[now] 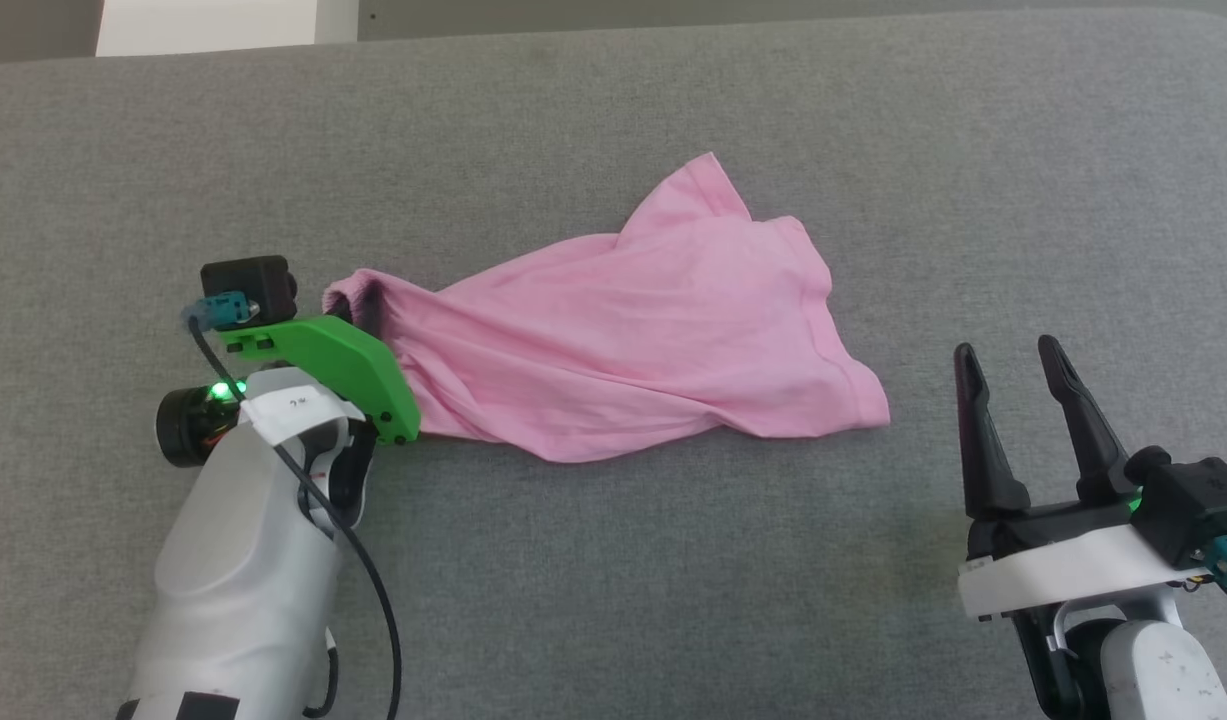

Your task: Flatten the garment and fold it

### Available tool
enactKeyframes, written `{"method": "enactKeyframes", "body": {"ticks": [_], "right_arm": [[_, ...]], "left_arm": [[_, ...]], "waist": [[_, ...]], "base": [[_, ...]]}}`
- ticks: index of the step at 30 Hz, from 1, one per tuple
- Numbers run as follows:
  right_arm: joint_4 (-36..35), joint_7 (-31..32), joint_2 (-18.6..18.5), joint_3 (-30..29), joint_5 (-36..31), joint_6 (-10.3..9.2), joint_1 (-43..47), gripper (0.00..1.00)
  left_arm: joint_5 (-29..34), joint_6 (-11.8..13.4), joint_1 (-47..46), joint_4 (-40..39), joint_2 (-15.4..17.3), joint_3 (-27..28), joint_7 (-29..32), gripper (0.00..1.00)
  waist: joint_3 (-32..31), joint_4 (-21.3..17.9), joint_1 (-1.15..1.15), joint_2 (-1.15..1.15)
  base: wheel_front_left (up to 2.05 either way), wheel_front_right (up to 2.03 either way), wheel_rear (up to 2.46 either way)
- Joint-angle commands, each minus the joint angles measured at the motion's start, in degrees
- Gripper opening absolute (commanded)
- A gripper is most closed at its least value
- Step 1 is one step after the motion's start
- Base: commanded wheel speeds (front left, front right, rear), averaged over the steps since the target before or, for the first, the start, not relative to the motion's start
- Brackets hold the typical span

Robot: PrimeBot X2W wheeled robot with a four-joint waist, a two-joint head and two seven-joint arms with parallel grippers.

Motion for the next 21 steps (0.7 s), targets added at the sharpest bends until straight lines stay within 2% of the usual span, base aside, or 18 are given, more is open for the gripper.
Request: {"method": "enactKeyframes", "body": {"ticks": [1, 8, 12, 21], "right_arm": [[0.1, -0.4, 0.0, 0.0, 0.3, -0.09, -0.8, 1.00], [0.5, -0.1, 0.0, 0.2, 0.3, -0.09, 0.4, 1.00], [0.4, 0.3, 0.0, -0.2, 0.4, -0.09, 1.4, 1.00], [-0.3, 0.8, 0.0, -0.9, 0.8, -0.09, 2.9, 1.00]], "left_arm": [[-0.6, -0.9, -0.9, 0.8, -0.3, 0.1, -1.5, 1.00], [-2.9, -3.9, 2.5, -0.2, -1.9, 0.8, -8.3, 1.00], [-4.1, -4.8, 6.8, -4.1, -2.4, 0.6, -9.2, 1.00], [-3.2, -3.5, 17.7, -17.6, -1.1, 0.0, -11.5, 1.00]], "waist": [[-0.4, 0.4, 0.00, 0.00], [-4.7, 3.3, 0.00, 0.00], [-7.0, 4.8, 0.00, 0.00], [-9.5, 6.5, 0.00, 0.00]], "base": [[0.00, 0.00, 0.00], [0.00, 0.00, 0.00], [0.00, 0.00, 0.00], [0.00, 0.00, 0.00]]}}
